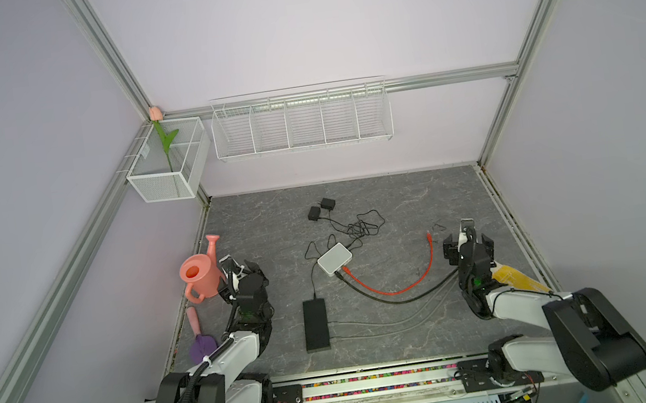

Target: Insert the plug into the switch port

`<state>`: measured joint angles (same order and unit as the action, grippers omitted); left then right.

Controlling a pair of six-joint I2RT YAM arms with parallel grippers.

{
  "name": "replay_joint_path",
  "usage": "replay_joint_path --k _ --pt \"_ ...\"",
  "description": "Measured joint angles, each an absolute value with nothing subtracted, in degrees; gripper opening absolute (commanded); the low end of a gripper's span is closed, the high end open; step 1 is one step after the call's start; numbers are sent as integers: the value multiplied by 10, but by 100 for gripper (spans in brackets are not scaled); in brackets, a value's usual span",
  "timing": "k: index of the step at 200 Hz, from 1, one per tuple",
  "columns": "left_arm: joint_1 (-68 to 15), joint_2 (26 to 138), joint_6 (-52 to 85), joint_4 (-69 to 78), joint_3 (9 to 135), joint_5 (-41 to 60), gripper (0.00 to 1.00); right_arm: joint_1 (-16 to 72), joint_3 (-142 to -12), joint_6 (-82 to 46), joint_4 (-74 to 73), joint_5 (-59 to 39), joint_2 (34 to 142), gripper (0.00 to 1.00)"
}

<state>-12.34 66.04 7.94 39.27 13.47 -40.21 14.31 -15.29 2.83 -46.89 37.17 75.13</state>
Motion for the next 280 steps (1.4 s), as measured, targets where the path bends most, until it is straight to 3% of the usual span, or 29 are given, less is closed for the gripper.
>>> replay_joint_path --k 76,109,187,194,280 --pt "-111 733 69 471 135 -380 79 125 -100 55 -699 359 879 89" --pt "-108 733 67 503 135 -381 80 126 -90 63 -745 355 882 89" --pt "-73 820 63 690 49 -345 84 138 -86 93 -788 299 891 89" --pt "-72 835 62 710 48 -341 100 138 -85 95 -790 292 891 89" --pt "-82 892 -3 785 46 -206 99 93 -94 95 -781 209 912 89"
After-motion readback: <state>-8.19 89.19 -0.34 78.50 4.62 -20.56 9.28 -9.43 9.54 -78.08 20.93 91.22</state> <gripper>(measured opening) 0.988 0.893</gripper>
